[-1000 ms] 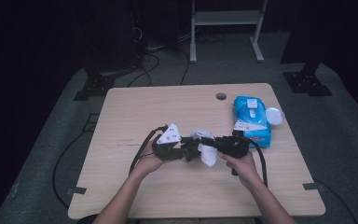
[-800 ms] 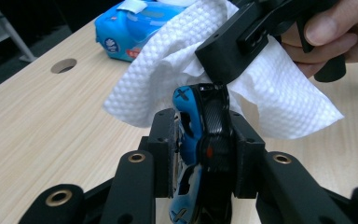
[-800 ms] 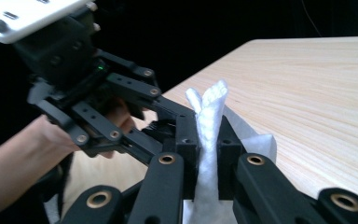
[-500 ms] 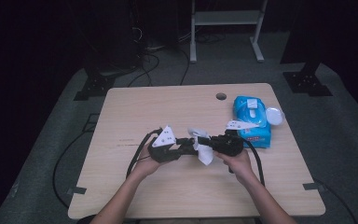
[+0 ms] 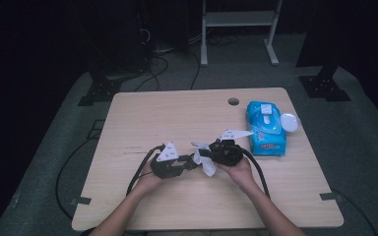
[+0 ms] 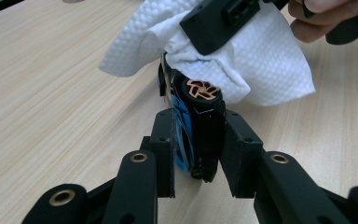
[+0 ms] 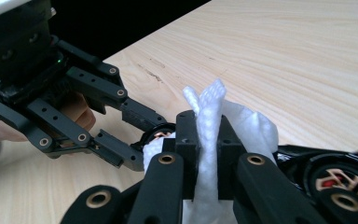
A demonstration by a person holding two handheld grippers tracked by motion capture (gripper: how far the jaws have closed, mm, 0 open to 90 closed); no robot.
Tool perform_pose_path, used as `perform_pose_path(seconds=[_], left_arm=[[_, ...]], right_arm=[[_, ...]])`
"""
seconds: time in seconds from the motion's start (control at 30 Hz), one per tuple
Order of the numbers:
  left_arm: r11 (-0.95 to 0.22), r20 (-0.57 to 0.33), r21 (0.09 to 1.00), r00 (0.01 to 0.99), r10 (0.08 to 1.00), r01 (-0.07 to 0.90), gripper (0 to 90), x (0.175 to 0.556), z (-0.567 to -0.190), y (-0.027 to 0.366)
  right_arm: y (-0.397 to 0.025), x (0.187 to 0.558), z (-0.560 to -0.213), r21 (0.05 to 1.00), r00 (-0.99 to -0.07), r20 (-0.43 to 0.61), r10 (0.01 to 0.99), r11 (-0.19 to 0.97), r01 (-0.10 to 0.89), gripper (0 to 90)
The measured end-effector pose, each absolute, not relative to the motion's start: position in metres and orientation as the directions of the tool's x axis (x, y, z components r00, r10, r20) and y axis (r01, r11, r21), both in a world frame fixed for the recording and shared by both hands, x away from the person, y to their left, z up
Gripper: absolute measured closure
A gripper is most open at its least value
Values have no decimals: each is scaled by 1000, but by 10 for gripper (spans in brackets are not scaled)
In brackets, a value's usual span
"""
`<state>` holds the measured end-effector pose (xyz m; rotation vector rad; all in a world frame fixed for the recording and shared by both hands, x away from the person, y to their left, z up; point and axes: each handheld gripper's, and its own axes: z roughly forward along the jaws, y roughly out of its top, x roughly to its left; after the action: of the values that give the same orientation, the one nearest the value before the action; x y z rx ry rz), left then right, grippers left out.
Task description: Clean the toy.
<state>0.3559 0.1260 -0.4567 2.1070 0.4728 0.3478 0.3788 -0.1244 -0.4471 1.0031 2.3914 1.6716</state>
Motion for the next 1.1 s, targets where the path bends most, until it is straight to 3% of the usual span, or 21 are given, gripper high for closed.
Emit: perform_pose_path(seconds=[0.17,0.37,0.43,0.47,0.6,0.77,0.87,1.0,1.1], left_arm=[[-565,98,801,889,448,197,558,359,-459,115],[-573,81,791,891,447,215,419,368,-457,102],[-576,89,793,896,434,200,460,371,-457,100],[-576,89,793,896,434,200,567,371,-457,100],[-586,129,793,896,426,164,637,371,-456,100],[-577,117,799,896,428,172,638,371,-456,101],[-589,101,784,897,430,195,528,372,-457,99],[-596,112,781,897,427,186,476,372,-457,94],[-602,120,778,899,421,178,513,373,-457,92]], right_arm=[[-110,377,-439,864,-814,223,537,279,420,827],[-118,377,-439,858,-804,222,551,281,429,827],[-117,377,-438,862,-809,201,553,293,415,828],[-117,377,-438,862,-809,201,553,293,415,828],[-122,378,-437,867,-797,135,589,319,382,828],[-132,381,-436,866,-775,92,626,334,372,828],[-133,381,-436,866,-770,116,627,316,388,829],[-132,382,-437,867,-769,125,627,308,391,829],[-136,383,-436,867,-767,125,630,307,393,828]])
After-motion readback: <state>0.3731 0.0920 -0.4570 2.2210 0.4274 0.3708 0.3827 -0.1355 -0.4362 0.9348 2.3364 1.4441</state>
